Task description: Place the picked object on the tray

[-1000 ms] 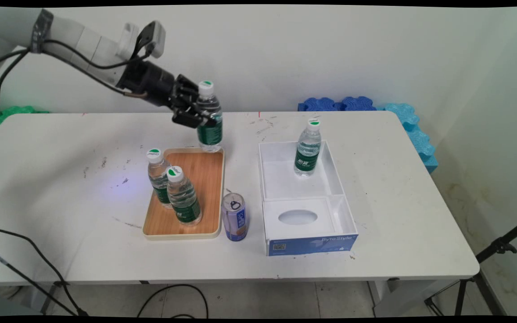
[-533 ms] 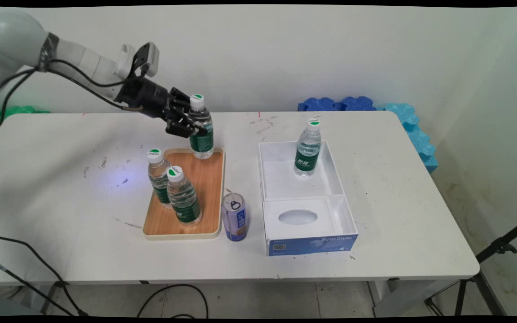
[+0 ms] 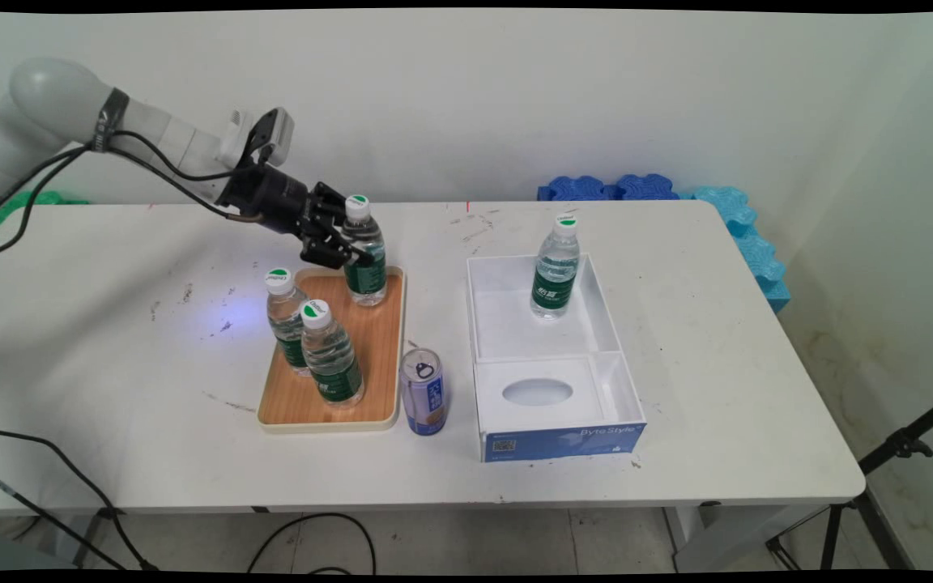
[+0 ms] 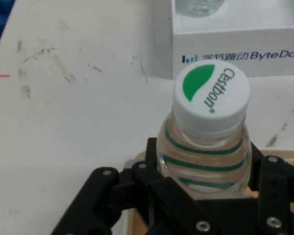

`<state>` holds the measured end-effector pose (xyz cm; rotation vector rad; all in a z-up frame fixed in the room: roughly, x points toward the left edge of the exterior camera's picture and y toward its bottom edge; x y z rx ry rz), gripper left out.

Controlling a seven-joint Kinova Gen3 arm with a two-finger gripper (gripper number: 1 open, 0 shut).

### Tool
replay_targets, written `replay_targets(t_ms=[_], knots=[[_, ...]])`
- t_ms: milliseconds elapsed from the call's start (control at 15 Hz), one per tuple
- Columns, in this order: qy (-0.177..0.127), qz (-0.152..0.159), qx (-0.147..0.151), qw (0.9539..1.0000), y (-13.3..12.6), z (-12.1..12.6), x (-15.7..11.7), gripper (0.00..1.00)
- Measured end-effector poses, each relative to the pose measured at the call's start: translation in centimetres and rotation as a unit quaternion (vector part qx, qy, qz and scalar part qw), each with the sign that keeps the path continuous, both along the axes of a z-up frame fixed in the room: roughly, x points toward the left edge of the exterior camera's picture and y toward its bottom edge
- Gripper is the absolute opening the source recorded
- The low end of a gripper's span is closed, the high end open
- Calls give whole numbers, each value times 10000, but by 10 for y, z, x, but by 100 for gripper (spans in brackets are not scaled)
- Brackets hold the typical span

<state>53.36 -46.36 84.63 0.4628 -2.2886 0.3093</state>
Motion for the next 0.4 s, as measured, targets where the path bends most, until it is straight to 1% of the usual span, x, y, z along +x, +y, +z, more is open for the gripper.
replay_targets(t_ms=[133,200,400], knots=[[17,-38,36,10000,-1,-5,2,0],[23,-47,49,10000,-1,-7,4,100],[56,4,82,10000,-3,-12,8,100]])
